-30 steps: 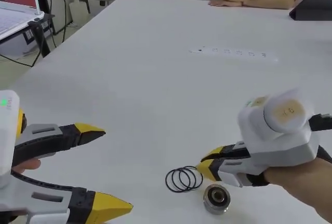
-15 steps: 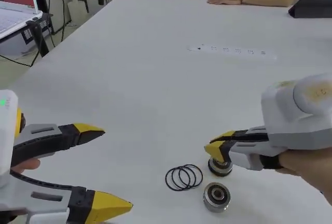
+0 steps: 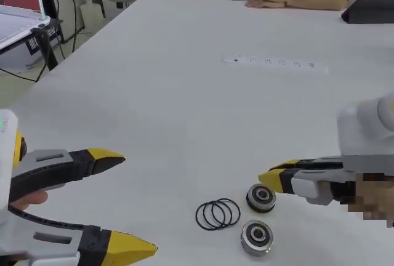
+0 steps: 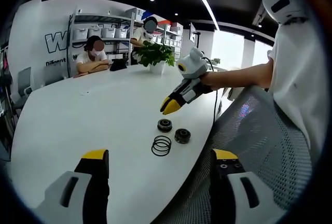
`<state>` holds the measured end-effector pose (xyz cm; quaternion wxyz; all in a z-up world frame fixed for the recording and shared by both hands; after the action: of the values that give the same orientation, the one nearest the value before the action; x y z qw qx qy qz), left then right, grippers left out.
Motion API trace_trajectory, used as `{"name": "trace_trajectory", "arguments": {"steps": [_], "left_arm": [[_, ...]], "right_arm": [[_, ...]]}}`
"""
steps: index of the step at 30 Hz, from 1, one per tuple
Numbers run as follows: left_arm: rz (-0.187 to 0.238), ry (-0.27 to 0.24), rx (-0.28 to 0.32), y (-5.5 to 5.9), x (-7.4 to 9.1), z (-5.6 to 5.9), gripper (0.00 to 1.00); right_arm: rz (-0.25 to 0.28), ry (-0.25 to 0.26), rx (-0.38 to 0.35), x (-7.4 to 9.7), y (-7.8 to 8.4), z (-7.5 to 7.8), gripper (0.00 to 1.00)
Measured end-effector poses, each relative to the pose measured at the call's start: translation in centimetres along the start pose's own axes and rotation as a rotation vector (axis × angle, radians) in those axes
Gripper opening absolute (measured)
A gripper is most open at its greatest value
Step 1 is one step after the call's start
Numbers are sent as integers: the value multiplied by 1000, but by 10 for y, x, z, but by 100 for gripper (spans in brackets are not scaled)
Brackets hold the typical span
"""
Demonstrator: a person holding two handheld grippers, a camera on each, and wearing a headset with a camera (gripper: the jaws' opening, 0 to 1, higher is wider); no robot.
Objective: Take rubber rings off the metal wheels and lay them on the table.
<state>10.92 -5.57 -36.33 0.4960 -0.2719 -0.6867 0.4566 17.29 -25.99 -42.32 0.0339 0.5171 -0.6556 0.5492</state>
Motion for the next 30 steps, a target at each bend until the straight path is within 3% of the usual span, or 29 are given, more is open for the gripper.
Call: {"name": "trace_trajectory", "arguments": {"steps": [6, 13, 19, 25, 30], "left_arm": [[-41, 24, -65, -3, -2, 1, 77], [-1, 52, -132, -33, -10, -4, 78], [60, 53, -193, -77, -18, -10, 77], [51, 79, -284, -96, -32, -17, 76], [69, 114, -311, -110, -50, -21, 75]], "right_arm": [[-48, 12, 10, 1, 10, 3, 18], [-68, -1, 32, 2, 15, 3, 23], [-106, 8, 55, 2, 22, 8, 25], [-103, 5, 68, 3, 22, 9, 25], [-91, 3, 69, 5, 20, 11, 26]]}}
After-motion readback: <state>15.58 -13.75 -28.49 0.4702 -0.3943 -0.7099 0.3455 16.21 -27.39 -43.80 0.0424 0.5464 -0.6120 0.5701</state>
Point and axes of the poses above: the centre of the closed fingertips' face, and the gripper's own axes: x roughly backward along the fingers, z roughly to its right, y roughly out of its underside, the point moved 3 cm from there along x, roughly backward along the fingers, and after that the axes turned 10 degrees about -x, right-handed, at the moved point
